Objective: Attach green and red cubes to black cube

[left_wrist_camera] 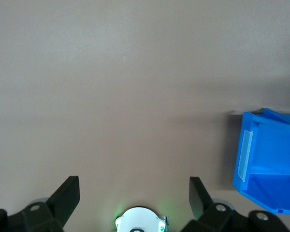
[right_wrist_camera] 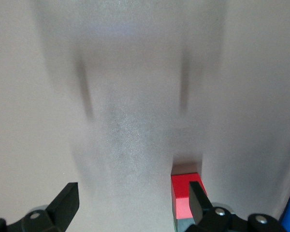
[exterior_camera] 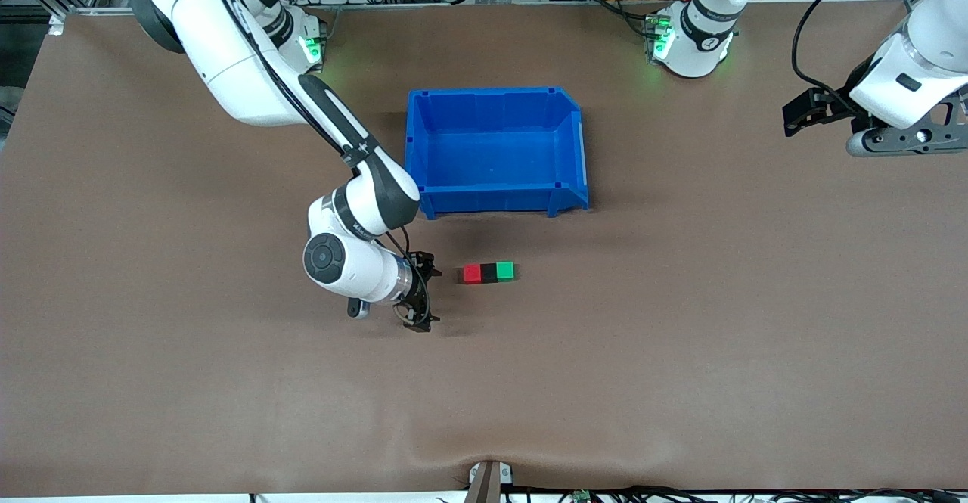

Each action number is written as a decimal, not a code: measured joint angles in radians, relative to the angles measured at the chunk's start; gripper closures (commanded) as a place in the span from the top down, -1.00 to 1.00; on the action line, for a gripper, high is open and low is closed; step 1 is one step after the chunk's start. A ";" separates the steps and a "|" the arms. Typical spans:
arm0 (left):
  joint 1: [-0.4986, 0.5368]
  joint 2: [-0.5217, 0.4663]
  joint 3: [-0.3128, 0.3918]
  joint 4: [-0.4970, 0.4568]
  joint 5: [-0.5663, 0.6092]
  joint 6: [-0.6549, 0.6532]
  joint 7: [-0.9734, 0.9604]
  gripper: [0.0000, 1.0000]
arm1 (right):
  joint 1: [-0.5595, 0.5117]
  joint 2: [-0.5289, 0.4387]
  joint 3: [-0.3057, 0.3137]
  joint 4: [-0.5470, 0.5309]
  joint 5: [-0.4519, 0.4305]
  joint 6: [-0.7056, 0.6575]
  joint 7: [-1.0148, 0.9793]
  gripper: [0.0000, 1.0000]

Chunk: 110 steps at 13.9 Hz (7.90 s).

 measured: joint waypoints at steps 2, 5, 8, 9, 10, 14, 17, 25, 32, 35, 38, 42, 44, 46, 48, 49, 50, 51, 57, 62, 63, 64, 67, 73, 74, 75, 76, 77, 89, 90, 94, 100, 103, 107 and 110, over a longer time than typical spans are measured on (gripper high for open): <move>0.000 0.000 0.000 -0.001 0.000 0.002 0.000 1.00 | -0.002 -0.001 0.000 0.002 0.000 -0.010 0.000 1.00; 0.000 0.000 0.000 -0.003 0.000 0.013 0.000 1.00 | -0.018 -0.015 0.000 0.004 0.000 -0.016 -0.001 1.00; 0.000 0.000 0.000 -0.004 0.000 0.016 0.000 1.00 | -0.032 -0.029 0.002 0.004 0.000 -0.020 -0.009 1.00; 0.000 0.000 0.000 -0.004 0.000 0.017 0.000 1.00 | -0.034 -0.033 0.002 0.004 0.000 -0.020 -0.015 1.00; 0.000 0.000 0.000 -0.004 0.000 0.017 0.000 1.00 | -0.038 -0.036 0.003 0.004 0.000 -0.020 -0.020 1.00; 0.000 0.002 0.000 -0.004 0.000 0.026 0.000 1.00 | -0.062 -0.057 0.003 0.004 0.000 -0.079 -0.057 1.00; -0.001 0.010 -0.001 -0.004 0.000 0.042 0.003 1.00 | -0.104 -0.073 0.026 0.004 0.000 -0.154 -0.100 1.00; -0.001 0.015 -0.003 -0.004 0.000 0.048 0.032 1.00 | -0.130 -0.090 0.037 0.006 -0.024 -0.208 -0.147 1.00; -0.007 0.044 -0.010 0.000 0.000 0.104 0.033 1.00 | -0.152 -0.118 0.037 0.006 -0.034 -0.252 -0.212 1.00; -0.008 0.045 -0.011 0.003 0.000 0.116 0.033 1.00 | -0.175 -0.144 0.037 0.006 -0.035 -0.294 -0.262 1.00; -0.007 0.046 -0.011 0.003 0.000 0.124 0.033 1.00 | -0.184 -0.159 0.037 0.006 -0.035 -0.330 -0.296 1.00; -0.004 0.047 -0.010 0.004 0.000 0.125 0.033 1.00 | -0.201 -0.175 0.037 0.006 -0.035 -0.372 -0.349 1.00; -0.003 0.047 -0.009 0.007 0.000 0.125 0.033 1.00 | -0.205 -0.185 0.037 0.006 -0.036 -0.385 -0.366 1.00; -0.003 0.047 -0.009 0.015 0.000 0.125 0.033 1.00 | -0.212 -0.194 0.037 0.006 -0.037 -0.394 -0.393 1.00; -0.002 0.047 -0.008 0.019 0.000 0.125 0.033 1.00 | -0.224 -0.207 0.037 0.006 -0.037 -0.408 -0.428 1.00; -0.002 0.047 -0.008 0.019 0.000 0.125 0.033 1.00 | -0.230 -0.212 0.036 0.006 -0.037 -0.417 -0.444 1.00; -0.002 0.047 -0.008 0.019 0.000 0.125 0.033 1.00 | -0.237 -0.217 0.036 0.005 -0.037 -0.427 -0.466 1.00; -0.002 0.047 -0.008 0.019 0.000 0.125 0.033 1.00 | -0.242 -0.221 0.036 0.005 -0.037 -0.435 -0.484 1.00; -0.006 0.047 -0.024 0.025 0.000 0.125 0.033 1.00 | -0.247 -0.233 0.037 0.004 -0.042 -0.467 -0.510 1.00; -0.007 0.049 -0.029 0.023 0.000 0.123 0.033 1.00 | -0.247 -0.234 0.036 0.004 -0.062 -0.468 -0.539 1.00; -0.007 0.050 -0.029 0.023 0.000 0.123 0.034 1.00 | -0.248 -0.236 0.036 0.004 -0.068 -0.468 -0.548 1.00; -0.007 0.051 -0.029 0.023 0.000 0.123 0.034 1.00 | -0.250 -0.241 0.035 0.004 -0.078 -0.468 -0.564 1.00; -0.007 0.057 -0.029 0.023 0.000 0.123 0.037 1.00 | -0.262 -0.265 0.033 0.004 -0.089 -0.469 -0.627 1.00; -0.007 0.063 -0.029 0.024 0.000 0.124 0.039 1.00 | -0.289 -0.315 -0.003 0.004 -0.093 -0.537 -0.813 1.00; -0.007 0.063 -0.029 0.024 0.000 0.124 0.039 1.00 | -0.293 -0.318 -0.007 0.004 -0.093 -0.544 -0.831 1.00; -0.007 0.063 -0.029 0.024 0.000 0.123 0.040 1.00 | -0.295 -0.320 -0.009 0.004 -0.093 -0.547 -0.848 1.00; -0.007 0.063 -0.029 0.024 0.000 0.123 0.040 1.00 | -0.296 -0.324 -0.013 0.004 -0.096 -0.547 -0.866 1.00; -0.007 0.063 -0.029 0.025 0.000 0.123 0.041 1.00 | -0.296 -0.329 -0.020 0.004 -0.104 -0.548 -0.890 1.00; -0.001 0.063 -0.028 0.027 0.000 0.123 0.041 1.00 | -0.298 -0.387 -0.088 0.004 -0.178 -0.616 -1.194 1.00; 0.000 0.063 -0.028 0.027 0.000 0.123 0.041 1.00 | -0.298 -0.391 -0.095 0.004 -0.179 -0.628 -1.215 1.00; 0.000 0.062 -0.022 0.029 0.000 0.123 0.052 1.00 | -0.298 -0.406 -0.131 0.003 -0.180 -0.643 -1.316 1.00; 0.004 0.062 -0.018 0.031 0.000 0.123 0.068 1.00 | -0.297 -0.437 -0.170 0.003 -0.180 -0.660 -1.467 1.00; 0.004 0.062 -0.018 0.031 0.000 0.123 0.068 1.00 | -0.297 -0.456 -0.178 0.004 -0.180 -0.674 -1.522 1.00; 0.004 0.062 -0.018 0.034 0.000 0.123 0.068 1.00 | -0.298 -0.483 -0.191 0.003 -0.180 -0.691 -1.579 1.00; 0.004 0.061 -0.018 0.036 0.000 0.123 0.068 1.00 | -0.298 -0.503 -0.201 0.003 -0.180 -0.710 -1.605 1.00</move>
